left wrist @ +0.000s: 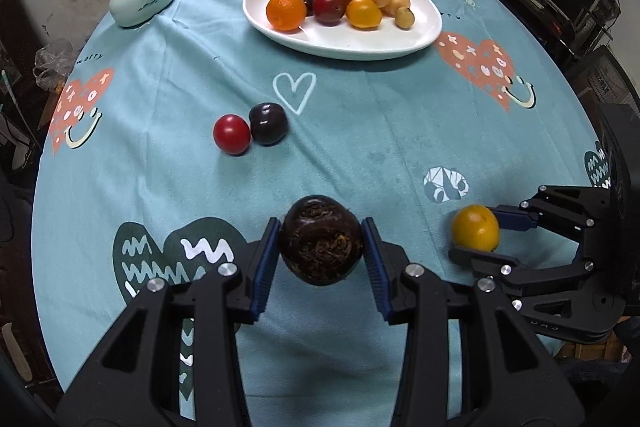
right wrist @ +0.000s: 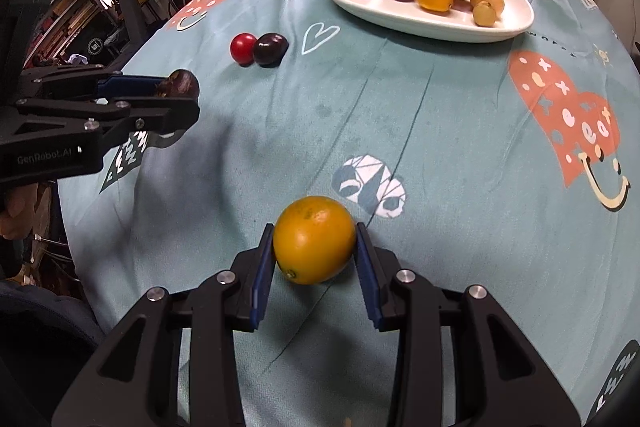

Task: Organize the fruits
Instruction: 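Carry the yellow citrus and dark brown fruit over the white plate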

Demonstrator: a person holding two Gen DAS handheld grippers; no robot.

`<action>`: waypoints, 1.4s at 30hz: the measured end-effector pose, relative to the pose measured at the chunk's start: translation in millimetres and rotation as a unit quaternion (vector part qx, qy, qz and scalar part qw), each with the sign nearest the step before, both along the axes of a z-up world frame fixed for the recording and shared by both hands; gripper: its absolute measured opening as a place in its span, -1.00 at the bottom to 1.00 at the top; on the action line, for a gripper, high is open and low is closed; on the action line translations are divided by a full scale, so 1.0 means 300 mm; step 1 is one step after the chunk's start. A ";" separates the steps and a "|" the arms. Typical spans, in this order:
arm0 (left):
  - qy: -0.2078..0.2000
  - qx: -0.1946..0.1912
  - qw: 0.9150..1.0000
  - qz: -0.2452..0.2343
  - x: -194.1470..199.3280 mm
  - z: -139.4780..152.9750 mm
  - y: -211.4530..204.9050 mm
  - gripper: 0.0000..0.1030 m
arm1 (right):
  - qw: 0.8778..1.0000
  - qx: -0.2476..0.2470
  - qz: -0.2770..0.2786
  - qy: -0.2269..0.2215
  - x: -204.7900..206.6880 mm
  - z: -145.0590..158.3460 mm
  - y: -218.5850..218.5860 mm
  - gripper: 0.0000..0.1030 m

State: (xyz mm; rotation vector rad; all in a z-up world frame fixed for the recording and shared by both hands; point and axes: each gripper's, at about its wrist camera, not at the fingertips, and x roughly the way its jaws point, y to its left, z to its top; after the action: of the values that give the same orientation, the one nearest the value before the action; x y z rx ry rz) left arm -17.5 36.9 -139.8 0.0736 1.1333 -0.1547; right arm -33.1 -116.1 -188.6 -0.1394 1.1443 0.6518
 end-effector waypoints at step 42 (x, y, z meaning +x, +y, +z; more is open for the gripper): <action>-0.111 -0.003 0.993 -0.032 0.394 0.308 -0.115 -0.19 | 0.982 0.052 -0.077 -0.164 0.357 0.425 -0.088 -0.25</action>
State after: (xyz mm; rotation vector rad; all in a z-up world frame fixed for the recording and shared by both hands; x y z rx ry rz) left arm 100.8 2.4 -47.3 0.1200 0.9082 -0.2015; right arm 74.1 -142.5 -61.1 -0.0647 0.7929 0.5271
